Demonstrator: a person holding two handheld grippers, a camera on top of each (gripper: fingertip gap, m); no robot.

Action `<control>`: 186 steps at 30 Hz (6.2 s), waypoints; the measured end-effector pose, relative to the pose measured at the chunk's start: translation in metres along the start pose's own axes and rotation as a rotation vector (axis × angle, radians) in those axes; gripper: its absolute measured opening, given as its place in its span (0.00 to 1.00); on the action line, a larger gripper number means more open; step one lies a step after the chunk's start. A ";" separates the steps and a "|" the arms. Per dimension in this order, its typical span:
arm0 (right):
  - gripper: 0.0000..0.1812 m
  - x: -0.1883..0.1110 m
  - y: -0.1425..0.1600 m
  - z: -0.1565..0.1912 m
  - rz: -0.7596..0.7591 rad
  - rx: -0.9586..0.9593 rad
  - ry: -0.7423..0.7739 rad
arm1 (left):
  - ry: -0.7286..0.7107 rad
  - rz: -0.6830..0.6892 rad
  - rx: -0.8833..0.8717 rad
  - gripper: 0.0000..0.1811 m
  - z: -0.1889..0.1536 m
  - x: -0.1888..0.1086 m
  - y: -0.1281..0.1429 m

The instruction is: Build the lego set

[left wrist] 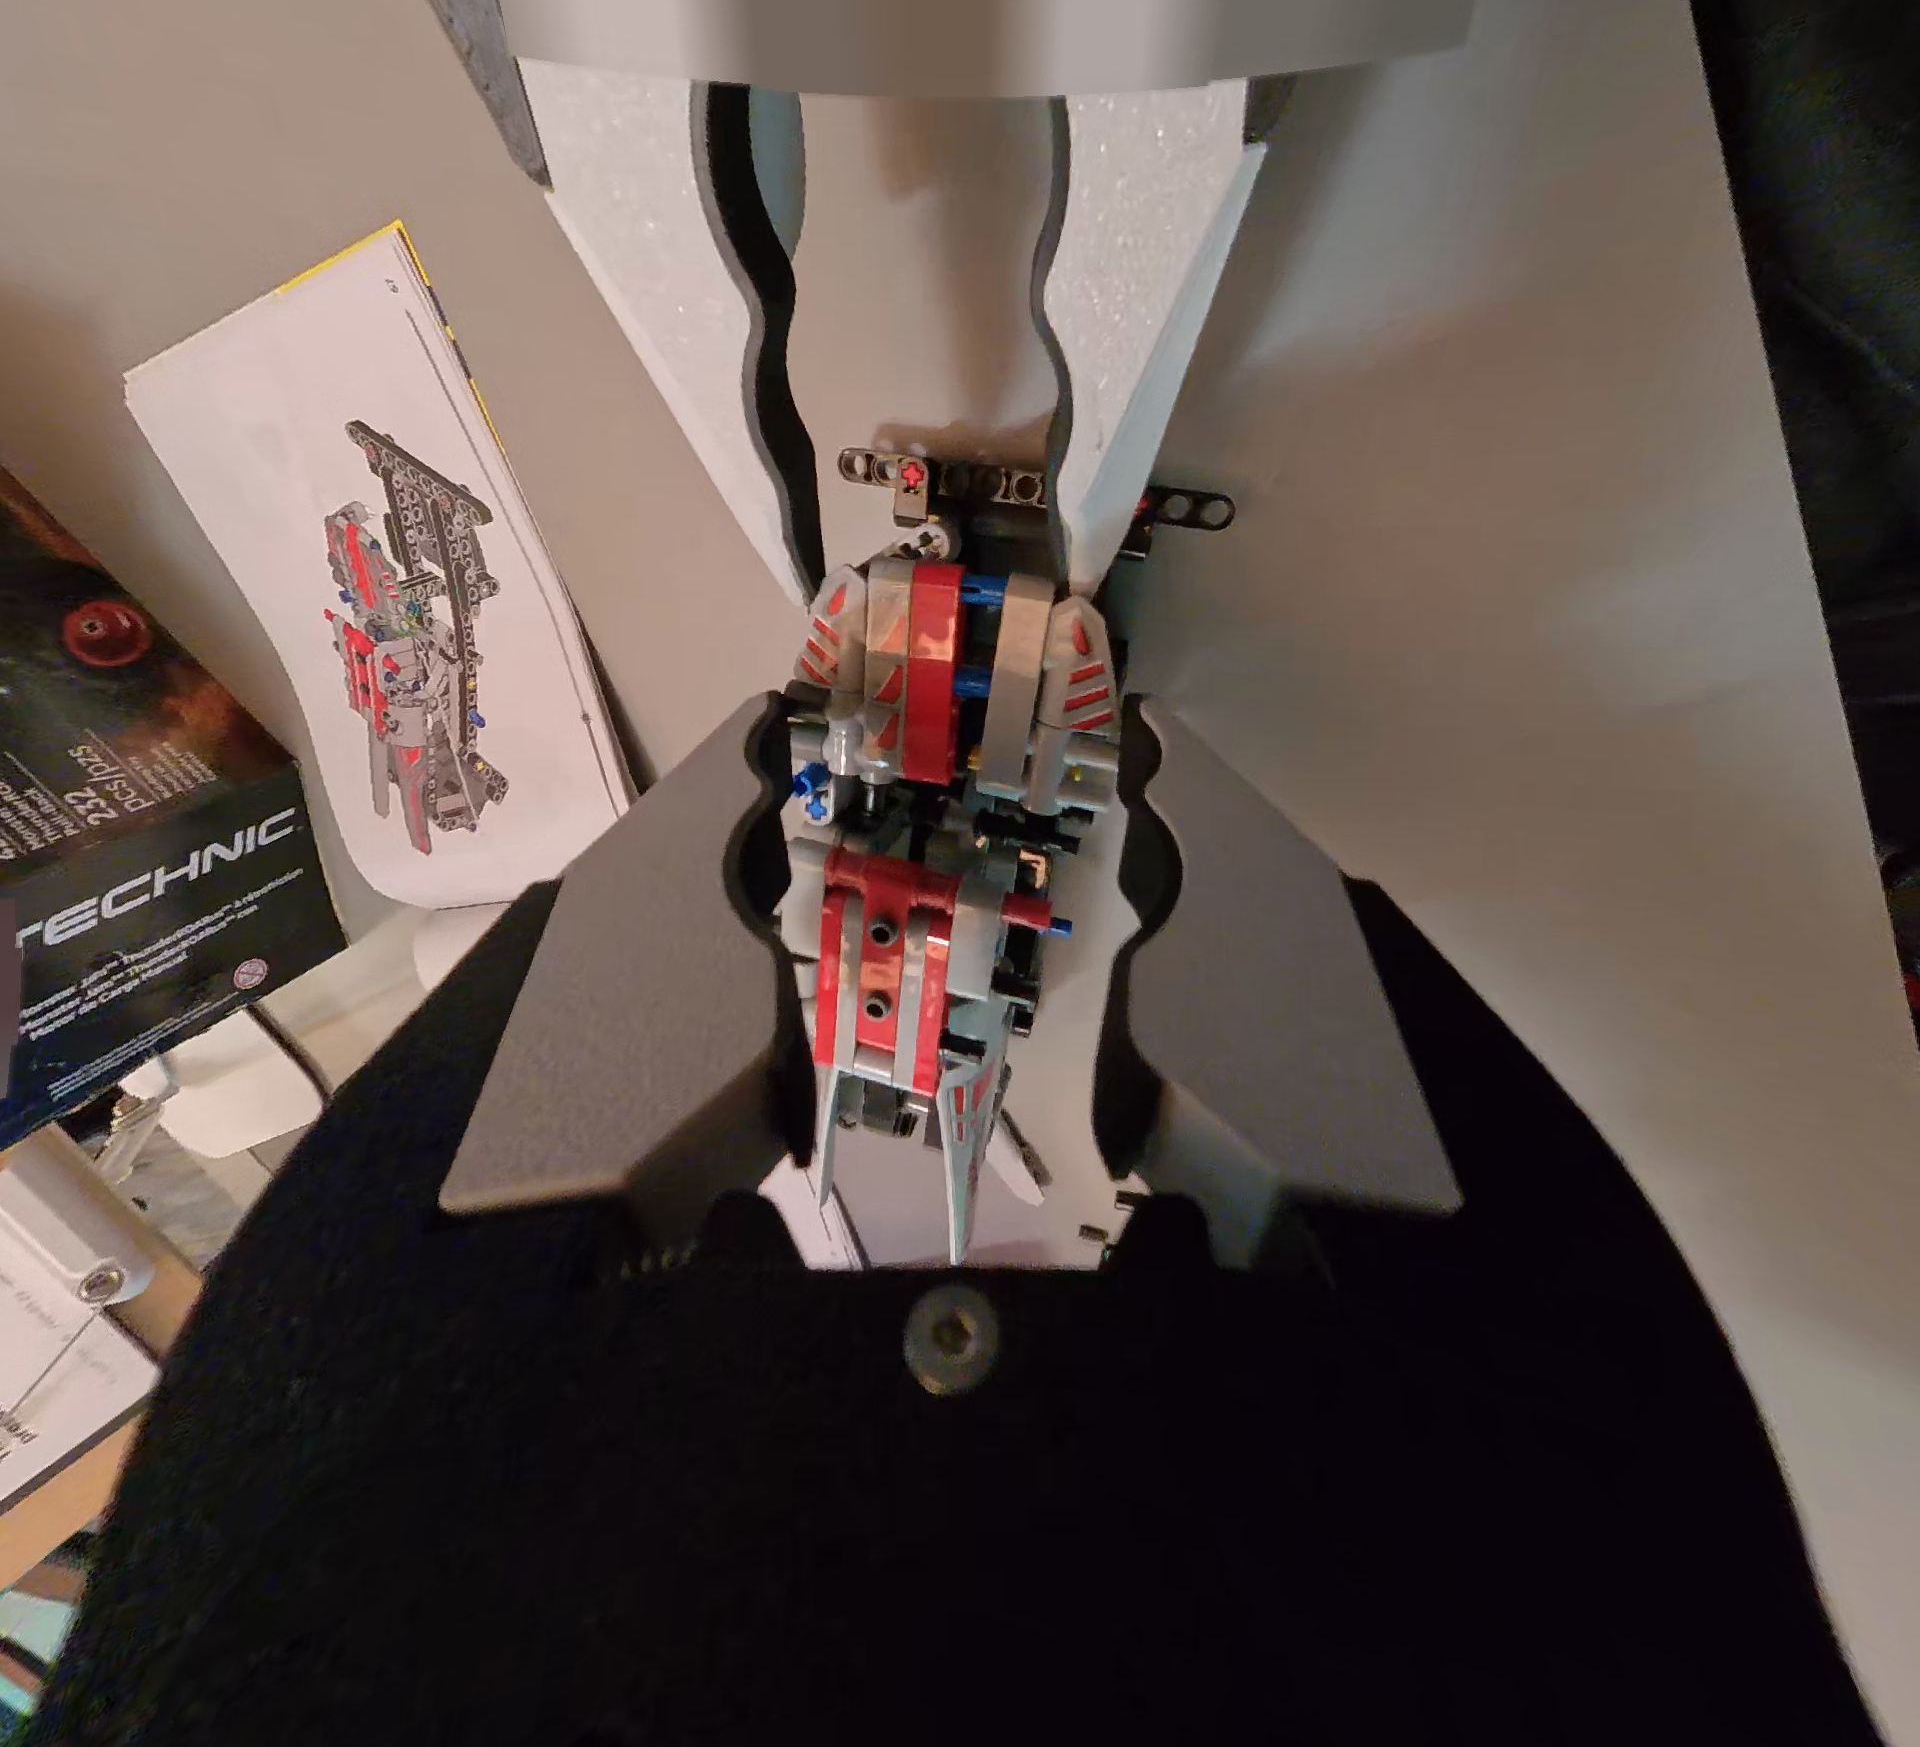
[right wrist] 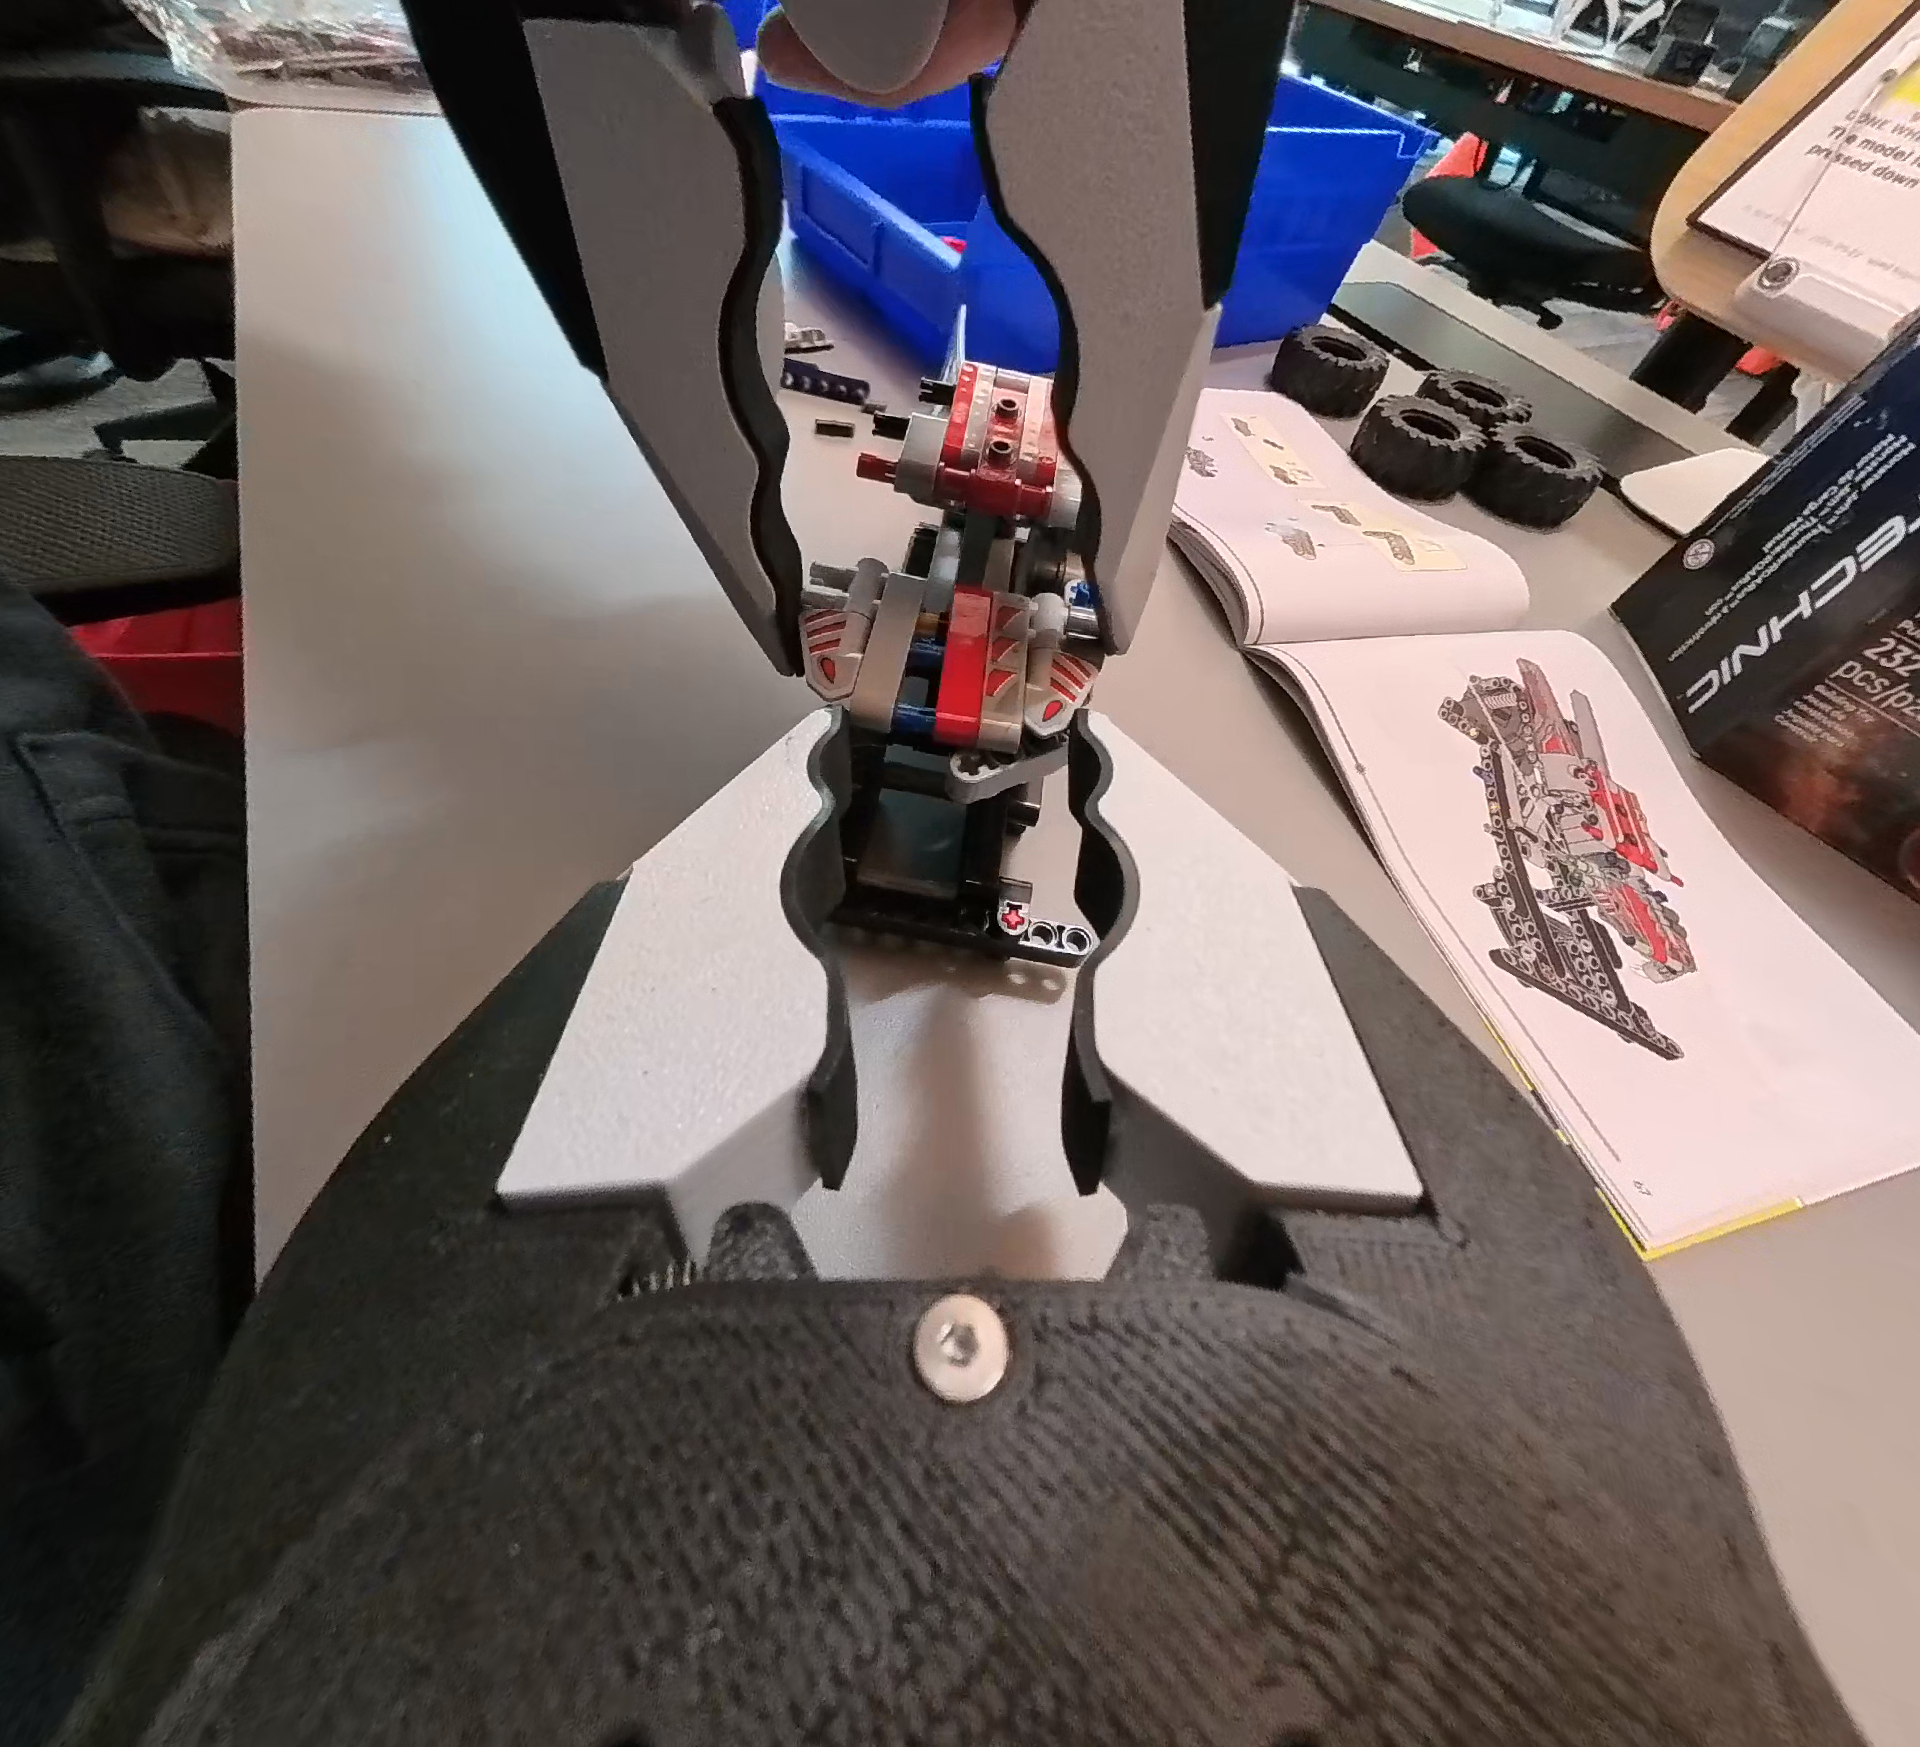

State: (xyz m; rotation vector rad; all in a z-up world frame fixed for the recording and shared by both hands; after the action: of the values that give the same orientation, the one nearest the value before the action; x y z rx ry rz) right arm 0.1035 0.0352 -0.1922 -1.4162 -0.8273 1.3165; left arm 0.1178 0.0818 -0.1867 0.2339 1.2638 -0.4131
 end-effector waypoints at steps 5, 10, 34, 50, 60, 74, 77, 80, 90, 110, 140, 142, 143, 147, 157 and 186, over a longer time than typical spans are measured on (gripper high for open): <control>0.21 -0.001 -0.001 -0.002 -0.003 0.004 -0.005 | -0.014 -0.004 -0.008 0.34 0.000 0.001 -0.001; 0.21 -0.001 -0.001 -0.002 -0.004 0.004 -0.001 | -0.016 0.000 0.031 0.34 0.002 0.001 -0.001; 0.21 0.000 -0.002 -0.007 -0.012 -0.049 0.039 | 0.016 -0.039 0.032 0.31 0.004 0.002 -0.001; 0.20 -0.002 -0.002 -0.012 0.000 -0.010 0.058 | -0.127 0.035 0.031 0.25 0.001 0.000 0.001; 0.20 -0.001 -0.001 -0.013 0.001 -0.051 0.070 | -0.130 0.005 0.012 0.22 0.001 0.000 0.000; 0.20 0.002 -0.002 -0.016 -0.004 -0.055 0.080 | -0.095 -0.018 0.008 0.22 0.003 0.000 0.001; 0.20 0.003 -0.002 -0.016 -0.005 -0.060 0.087 | -0.100 -0.023 0.004 0.21 0.004 0.000 0.001; 0.20 0.004 -0.002 -0.017 -0.004 -0.061 0.083 | -0.117 -0.034 -0.001 0.22 0.003 -0.001 0.002; 0.23 0.002 -0.006 -0.028 -0.041 -0.007 0.071 | -0.360 -0.161 -0.246 0.31 -0.009 -0.014 -0.010; 0.19 -0.048 0.013 -0.088 0.091 0.209 0.276 | -1.028 -0.464 -0.941 0.15 -0.076 -0.105 0.119; 0.00 -0.027 0.056 -0.140 0.378 0.161 0.438 | -1.130 -0.365 -1.318 0.05 -0.135 -0.094 0.321; 0.00 -0.025 0.055 -0.142 0.377 0.171 0.424 | -1.119 -0.363 -1.340 0.05 -0.138 -0.092 0.322; 0.00 -0.023 0.055 -0.142 0.378 0.168 0.417 | -1.112 -0.360 -1.343 0.05 -0.139 -0.090 0.322; 0.00 -0.019 0.053 -0.145 0.374 0.213 0.384 | -1.079 -0.311 -1.327 0.05 -0.139 -0.083 0.320; 0.00 -0.018 0.052 -0.146 0.368 0.273 0.346 | -1.075 -0.240 -1.310 0.04 -0.136 -0.072 0.322; 0.24 -0.010 0.016 -0.057 0.117 -0.284 0.025 | -1.008 -0.005 -0.071 0.15 -0.045 -0.018 0.008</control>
State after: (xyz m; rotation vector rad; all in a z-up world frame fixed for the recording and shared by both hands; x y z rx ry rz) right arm 0.1553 0.0093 -0.2091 -1.7229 -0.9549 1.3032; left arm 0.0779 0.1101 -0.1834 -0.0514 0.2866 -0.4073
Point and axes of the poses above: each gripper's, where its closed fingertips meet, x out along the fingers, y out of its underside, z = x × y across the jaws, the point moved 3 cm from there along -x, back along the fingers, and after that the axes turned 14 degrees about x, right-handed, at the moved point
